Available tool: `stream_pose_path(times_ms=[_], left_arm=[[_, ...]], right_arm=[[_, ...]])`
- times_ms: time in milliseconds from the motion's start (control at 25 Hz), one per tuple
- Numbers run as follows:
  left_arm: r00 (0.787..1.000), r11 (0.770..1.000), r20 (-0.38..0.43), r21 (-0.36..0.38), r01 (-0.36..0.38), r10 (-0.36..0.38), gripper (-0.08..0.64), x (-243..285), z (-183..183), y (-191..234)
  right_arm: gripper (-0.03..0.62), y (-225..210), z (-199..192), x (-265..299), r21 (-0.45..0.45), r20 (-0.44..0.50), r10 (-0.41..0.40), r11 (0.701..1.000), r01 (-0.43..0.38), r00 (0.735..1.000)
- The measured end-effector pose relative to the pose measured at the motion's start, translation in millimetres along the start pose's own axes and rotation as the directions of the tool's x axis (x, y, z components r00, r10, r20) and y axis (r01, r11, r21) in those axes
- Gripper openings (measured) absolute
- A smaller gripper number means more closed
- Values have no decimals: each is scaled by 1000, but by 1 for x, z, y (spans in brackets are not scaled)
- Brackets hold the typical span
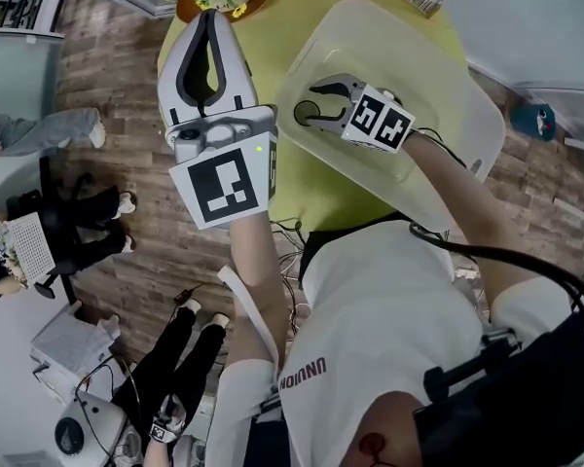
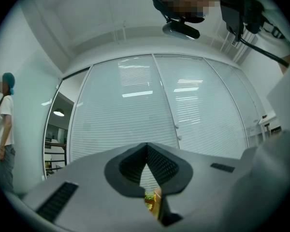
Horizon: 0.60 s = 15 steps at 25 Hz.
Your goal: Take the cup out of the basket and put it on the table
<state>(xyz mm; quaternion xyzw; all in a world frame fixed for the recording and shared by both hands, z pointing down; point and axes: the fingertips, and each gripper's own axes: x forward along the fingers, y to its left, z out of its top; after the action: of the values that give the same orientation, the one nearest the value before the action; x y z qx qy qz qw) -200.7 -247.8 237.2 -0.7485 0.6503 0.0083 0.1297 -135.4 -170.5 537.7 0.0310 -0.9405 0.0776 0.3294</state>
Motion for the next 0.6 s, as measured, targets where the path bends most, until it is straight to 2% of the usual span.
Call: stream_pose_path(times_ms=[120,280,600], left_arm=[[1000,1000,-4,-6,6,-6,12,2,-2,-3],[1000,999,-19,-54,0,-1,12,0,-4,-9],[1000,1000,-24,-20,3,-4,12,3,-9,-4]], right_arm=[[253,2,-12,5,-2,-37,21,1000,-21,999],[255,10,-23,9,-14,-60,42,999,-43,997],[262,12,-27,17,9,-62,71,997,-71,996]])
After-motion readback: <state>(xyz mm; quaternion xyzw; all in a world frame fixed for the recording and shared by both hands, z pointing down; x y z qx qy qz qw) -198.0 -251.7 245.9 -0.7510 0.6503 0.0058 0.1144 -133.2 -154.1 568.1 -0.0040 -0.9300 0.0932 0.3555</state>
